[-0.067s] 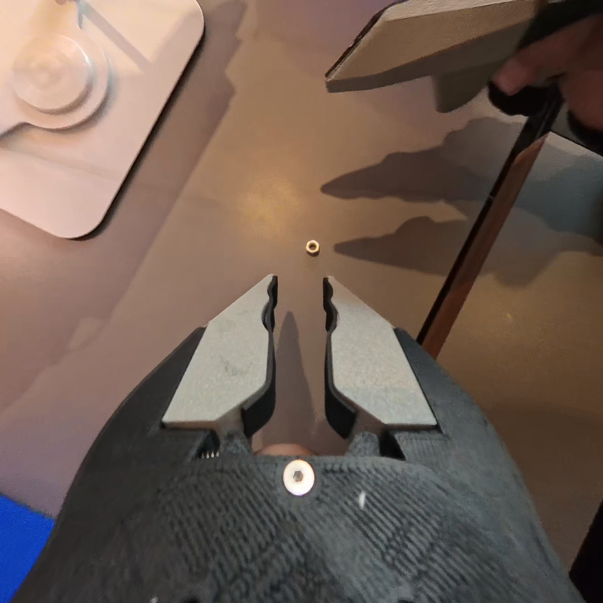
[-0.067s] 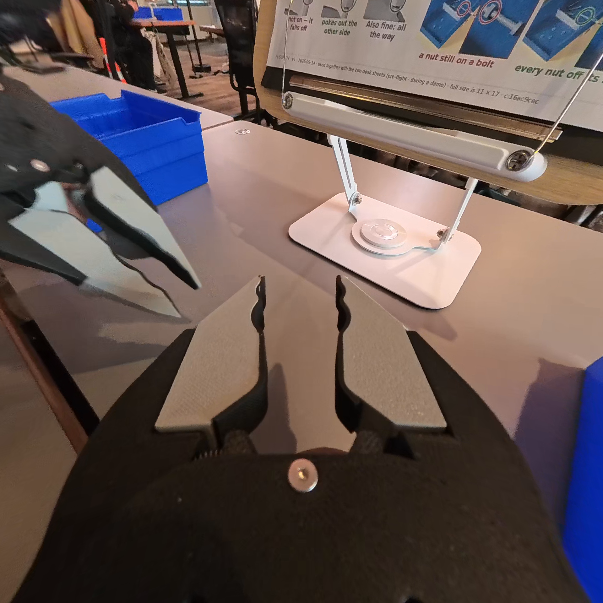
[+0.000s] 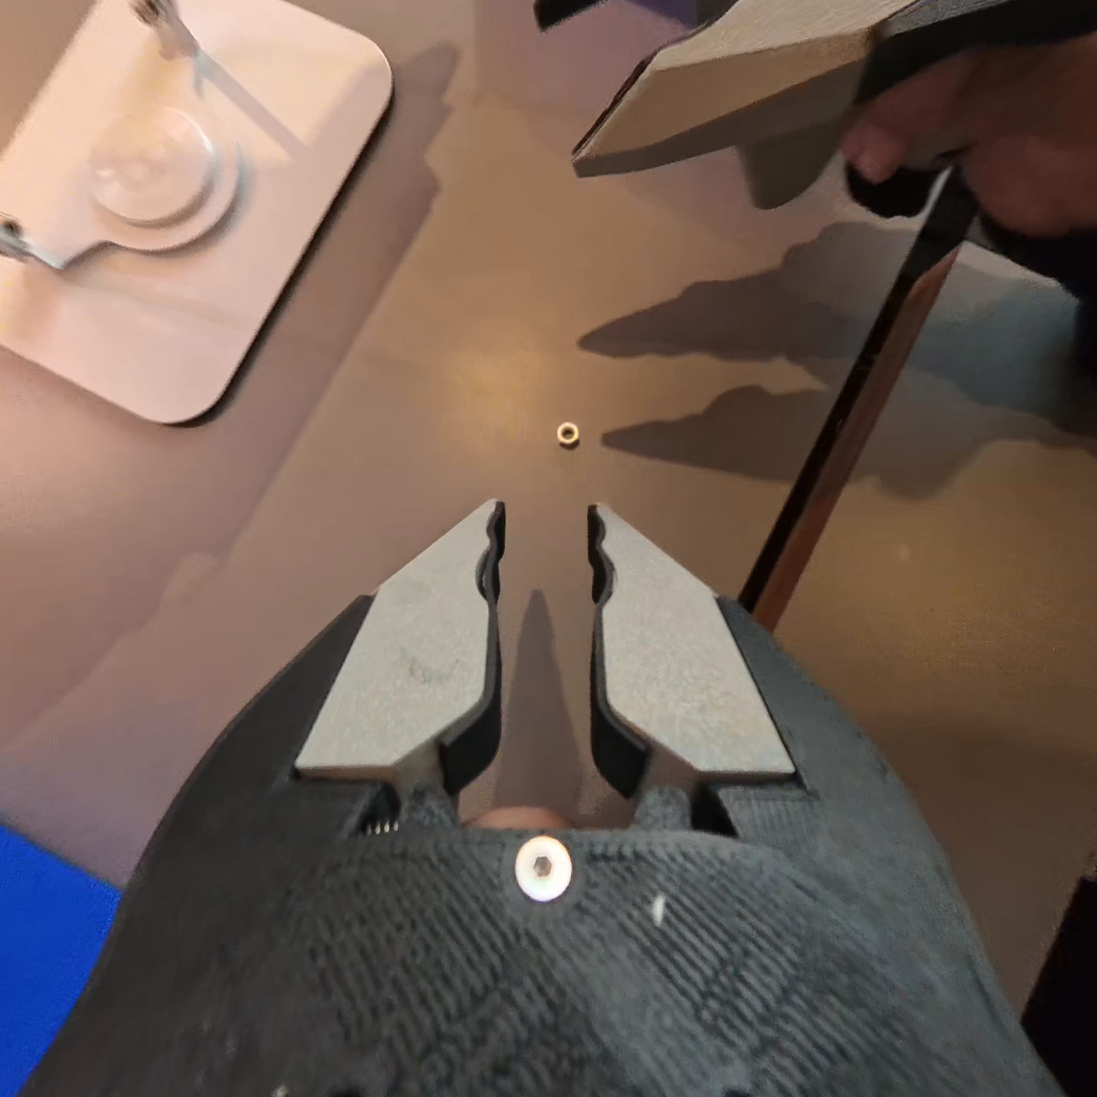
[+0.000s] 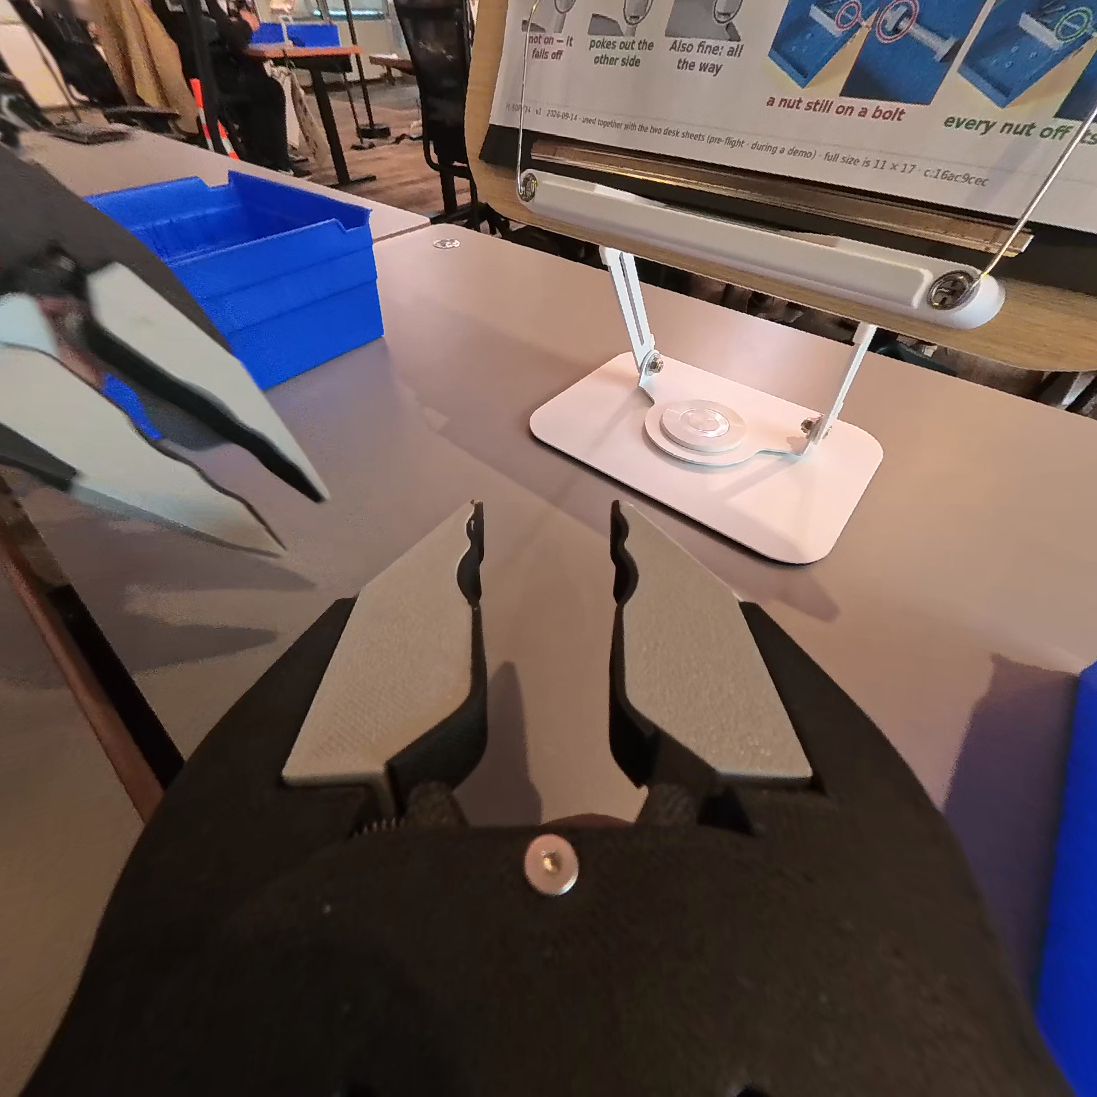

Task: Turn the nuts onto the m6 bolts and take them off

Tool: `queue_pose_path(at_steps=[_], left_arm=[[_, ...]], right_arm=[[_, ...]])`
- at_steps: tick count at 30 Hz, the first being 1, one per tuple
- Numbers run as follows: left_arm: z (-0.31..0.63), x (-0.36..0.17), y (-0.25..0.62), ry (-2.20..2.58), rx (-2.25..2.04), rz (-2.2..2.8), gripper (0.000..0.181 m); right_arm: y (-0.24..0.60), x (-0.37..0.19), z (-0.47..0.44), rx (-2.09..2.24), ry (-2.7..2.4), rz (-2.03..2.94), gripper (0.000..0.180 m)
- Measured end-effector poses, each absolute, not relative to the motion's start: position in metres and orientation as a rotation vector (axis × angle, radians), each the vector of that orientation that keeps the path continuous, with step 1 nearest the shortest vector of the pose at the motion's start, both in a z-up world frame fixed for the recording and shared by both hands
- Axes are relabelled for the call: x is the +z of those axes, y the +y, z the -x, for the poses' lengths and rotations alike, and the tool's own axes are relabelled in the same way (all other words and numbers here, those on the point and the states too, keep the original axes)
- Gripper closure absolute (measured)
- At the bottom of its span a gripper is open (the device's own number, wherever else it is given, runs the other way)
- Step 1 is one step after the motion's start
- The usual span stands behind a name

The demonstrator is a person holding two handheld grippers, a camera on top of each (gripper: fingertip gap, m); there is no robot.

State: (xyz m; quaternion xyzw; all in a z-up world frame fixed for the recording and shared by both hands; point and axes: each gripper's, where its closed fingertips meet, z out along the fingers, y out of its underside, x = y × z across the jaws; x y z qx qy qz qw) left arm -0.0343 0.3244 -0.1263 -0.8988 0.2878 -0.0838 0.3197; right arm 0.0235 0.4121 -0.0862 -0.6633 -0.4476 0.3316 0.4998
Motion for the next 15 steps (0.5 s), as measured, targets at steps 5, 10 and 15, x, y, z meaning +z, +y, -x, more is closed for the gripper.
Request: queue_pose_path(at_steps=[5, 10, 15], left_arm=[[0.063, -0.070, 0.282, 0.730, -0.110, 2.217, 0.155], [0.126, -0.033, 0.248, 0.611, 0.004, 2.217, 0.151], [0.194, -0.012, 0.227, 0.444, 0.055, 2.203, 0.149]], right_arm=[[0.409, -0.094, -0.019, 0.789, -1.111, 1.612, 0.140], [0.405, -0.100, -0.015, 0.764, -1.144, 1.611, 0.140], [0.404, -0.108, -0.011, 0.750, -1.164, 1.625, 0.140]])
